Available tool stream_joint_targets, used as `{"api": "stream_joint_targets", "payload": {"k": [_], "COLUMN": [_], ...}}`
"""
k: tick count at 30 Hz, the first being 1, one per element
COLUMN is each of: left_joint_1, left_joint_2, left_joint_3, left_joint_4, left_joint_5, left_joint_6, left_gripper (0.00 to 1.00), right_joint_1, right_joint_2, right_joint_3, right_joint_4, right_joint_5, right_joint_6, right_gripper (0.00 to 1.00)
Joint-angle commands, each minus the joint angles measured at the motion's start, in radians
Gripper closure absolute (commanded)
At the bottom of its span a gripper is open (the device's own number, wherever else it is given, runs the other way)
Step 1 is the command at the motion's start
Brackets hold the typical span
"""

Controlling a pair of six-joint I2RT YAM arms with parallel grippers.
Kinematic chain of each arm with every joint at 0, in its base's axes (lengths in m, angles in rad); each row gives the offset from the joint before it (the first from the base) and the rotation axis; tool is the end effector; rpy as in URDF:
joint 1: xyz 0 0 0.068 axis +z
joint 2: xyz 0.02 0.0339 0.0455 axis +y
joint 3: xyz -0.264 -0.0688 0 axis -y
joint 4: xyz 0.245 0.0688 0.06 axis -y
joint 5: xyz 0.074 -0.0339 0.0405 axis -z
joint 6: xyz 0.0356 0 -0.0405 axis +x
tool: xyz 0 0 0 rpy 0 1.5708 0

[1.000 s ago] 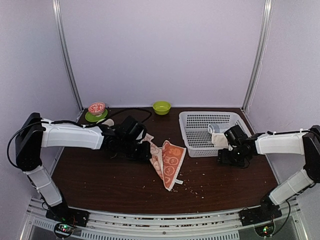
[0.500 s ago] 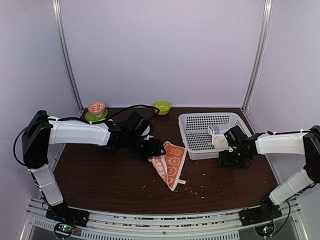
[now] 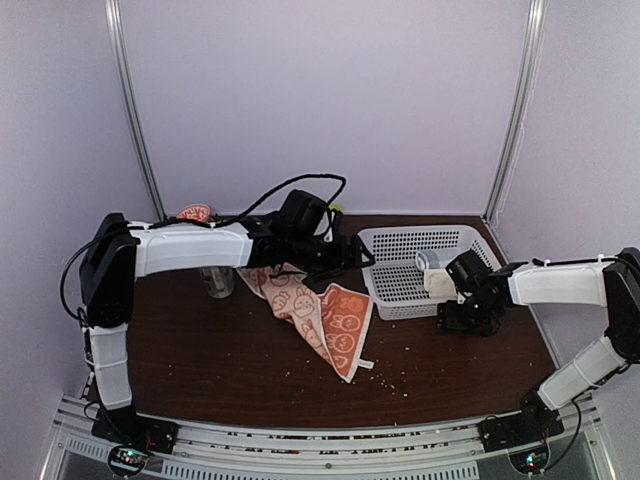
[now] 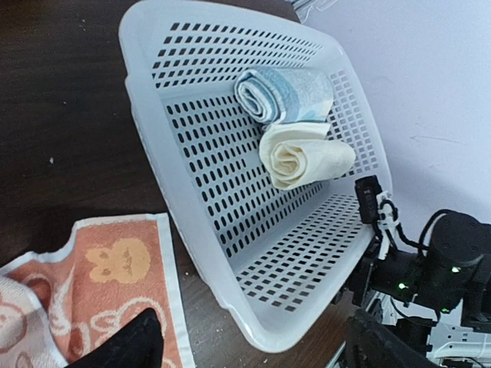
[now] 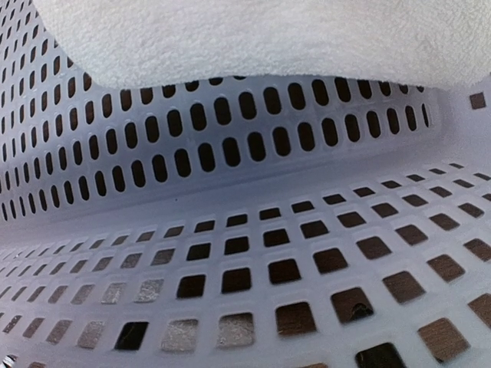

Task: Roll the towels
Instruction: Move the bin to the corner of the board.

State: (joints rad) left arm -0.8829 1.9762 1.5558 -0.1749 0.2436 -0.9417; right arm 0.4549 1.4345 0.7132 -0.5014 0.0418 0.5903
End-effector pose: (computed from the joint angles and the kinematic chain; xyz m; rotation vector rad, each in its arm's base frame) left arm 0.2868 -0.3625 0.2500 0.0871 2.4550 -1.2122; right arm 0.2208 0.1064 0.1553 0.2006 2.8056 0.1959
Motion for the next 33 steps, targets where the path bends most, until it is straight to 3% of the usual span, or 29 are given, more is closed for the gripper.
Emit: {"api": "stream_joint_targets", "payload": {"k": [1,7,9,12,15,33], "left_joint_1": [0.007,0.013,0.015,0.015,0.015,0.014], "left_joint_2": [0.129,0.204,0.22,0.228,0.227,0.221], "left_joint_3": [0.108,0.183,0.196,0.199,0.191,0.177], "left_joint_4": [-0.001,-0.002,0.008,0.025,0.032,0.008], "left_joint_5": [0.049,0.037,0.043,0.048,0.045,-0.007], "left_joint_6": [-0.033,-0.066,-0.075,-0.091,-0.102,-0.125], "left_gripper": [0.2,0.4,0.54,0.83,0.98,1.0], "right_joint_1": [0.001,0.001,0.001,0.001,0.001,0.001], "right_joint_2": [0.008,-0.001,-0.005,-0.023,-0.045,-0.254], "right_joint_3": [0.029,0.038,0.039,0.04,0.043,0.01], "right_joint_4": [-0.034,-0.046,-0.049,-0.052,-0.056,0.01], "right_joint_5": [0.009,0.003,-0.002,-0.004,-0.001,-0.095], "right_joint_6": [0.032,0.023,0.016,-0.002,-0.019,-0.073], "right_gripper": [0.17,0.17,0.17,0.17,0.16,0.16]}}
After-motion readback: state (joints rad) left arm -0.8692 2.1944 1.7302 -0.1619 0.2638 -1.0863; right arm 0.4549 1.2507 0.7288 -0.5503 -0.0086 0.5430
